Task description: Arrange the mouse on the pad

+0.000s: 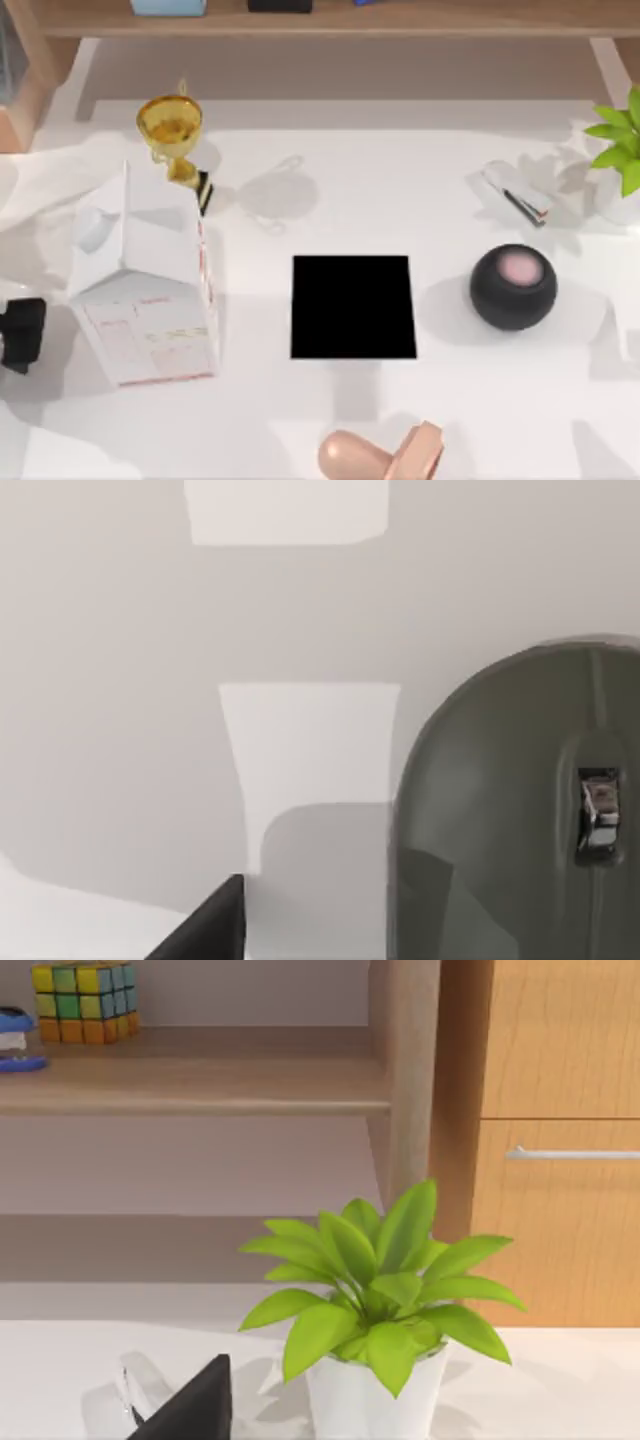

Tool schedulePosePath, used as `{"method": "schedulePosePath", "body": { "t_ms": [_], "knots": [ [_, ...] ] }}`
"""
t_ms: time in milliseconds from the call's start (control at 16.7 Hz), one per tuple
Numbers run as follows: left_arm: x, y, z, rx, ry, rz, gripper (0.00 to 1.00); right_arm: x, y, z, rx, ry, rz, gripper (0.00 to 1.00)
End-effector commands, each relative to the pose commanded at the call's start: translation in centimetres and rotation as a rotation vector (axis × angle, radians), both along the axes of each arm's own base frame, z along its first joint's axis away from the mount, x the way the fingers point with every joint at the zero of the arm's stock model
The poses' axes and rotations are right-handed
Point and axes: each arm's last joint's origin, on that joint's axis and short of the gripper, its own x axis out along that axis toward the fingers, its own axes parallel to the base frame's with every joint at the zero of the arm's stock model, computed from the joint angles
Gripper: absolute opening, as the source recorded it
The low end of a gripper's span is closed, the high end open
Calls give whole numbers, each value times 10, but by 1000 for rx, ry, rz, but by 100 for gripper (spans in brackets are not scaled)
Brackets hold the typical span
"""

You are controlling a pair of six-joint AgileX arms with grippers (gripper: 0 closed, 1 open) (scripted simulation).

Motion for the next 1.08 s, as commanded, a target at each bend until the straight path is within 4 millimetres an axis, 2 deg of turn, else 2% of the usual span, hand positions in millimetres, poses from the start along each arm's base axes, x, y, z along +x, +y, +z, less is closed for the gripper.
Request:
{"method": "schedulePosePath", "body": {
  "t_ms": [720, 1080],
  "knots": [
    [0, 0, 0, 0, 0, 0, 2, 0, 0, 0, 0, 0, 0, 100],
    [0, 0, 0, 0, 0, 0, 0, 0, 0, 0, 0, 0, 0, 100]
  ]
}}
